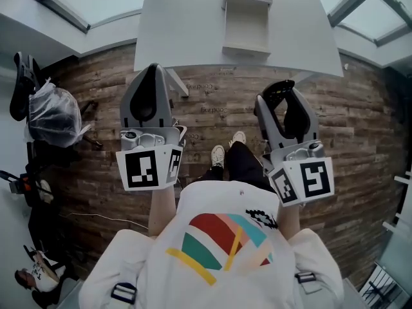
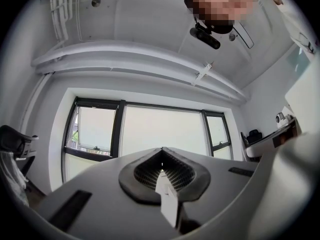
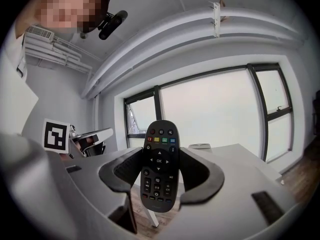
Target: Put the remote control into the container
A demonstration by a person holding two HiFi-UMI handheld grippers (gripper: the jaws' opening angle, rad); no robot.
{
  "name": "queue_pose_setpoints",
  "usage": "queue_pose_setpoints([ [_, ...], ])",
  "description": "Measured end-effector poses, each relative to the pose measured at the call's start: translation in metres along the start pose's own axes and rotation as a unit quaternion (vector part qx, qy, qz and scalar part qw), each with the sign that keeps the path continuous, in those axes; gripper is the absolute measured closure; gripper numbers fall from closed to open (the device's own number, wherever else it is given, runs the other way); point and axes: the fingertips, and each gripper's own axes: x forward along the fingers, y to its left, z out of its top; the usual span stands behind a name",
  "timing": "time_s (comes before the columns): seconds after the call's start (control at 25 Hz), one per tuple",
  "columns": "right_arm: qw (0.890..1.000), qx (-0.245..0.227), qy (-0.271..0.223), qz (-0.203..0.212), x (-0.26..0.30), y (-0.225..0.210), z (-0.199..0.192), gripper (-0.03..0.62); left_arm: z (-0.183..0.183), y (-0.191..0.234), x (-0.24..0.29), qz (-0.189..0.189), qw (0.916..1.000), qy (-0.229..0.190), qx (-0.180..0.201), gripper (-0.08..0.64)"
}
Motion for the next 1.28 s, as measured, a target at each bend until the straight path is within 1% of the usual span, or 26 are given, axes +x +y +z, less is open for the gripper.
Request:
queue_pose_setpoints([
  [0.2,1.0,0.001,0.001,0.006,0.024,-0.019,-0.002,0.354,-0.01,-0.003,0.024,0.001,1.0,0.003,0.003,0.552],
  [0.32,1.0,0.002,-0.002,0.018,0.049,-0.024,0.002,0.356,-0.012,0.007,0.041,0.011,0.9999,0.007,0.01,0.552],
  [0.44,0.999,0.002,-0.007,0.033,0.075,-0.037,0.006,0.355,-0.011,0.014,0.064,0.024,0.9995,0.002,0.022,0.552],
  [0.56,0.999,-0.004,0.0,0.037,0.105,-0.059,0.005,0.356,-0.013,0.016,0.098,0.031,0.9991,-0.004,0.028,0.552],
  [0.76,0.999,-0.001,0.001,0.035,0.146,-0.104,0.017,0.356,-0.024,0.001,0.162,0.015,0.9992,0.006,0.037,0.552],
  [0.88,0.999,0.004,0.001,0.036,0.165,-0.128,0.022,0.356,-0.03,-0.009,0.191,0.01,0.9992,0.015,0.037,0.552],
  [1.08,0.999,0.023,-0.001,0.04,0.19,-0.166,0.021,0.354,-0.036,-0.021,0.23,0.013,0.9979,0.028,0.058,0.552],
  [1.28,0.998,0.041,0.01,0.05,0.217,-0.181,0.014,0.356,-0.033,-0.015,0.247,0.025,0.9957,0.039,0.08,0.552],
])
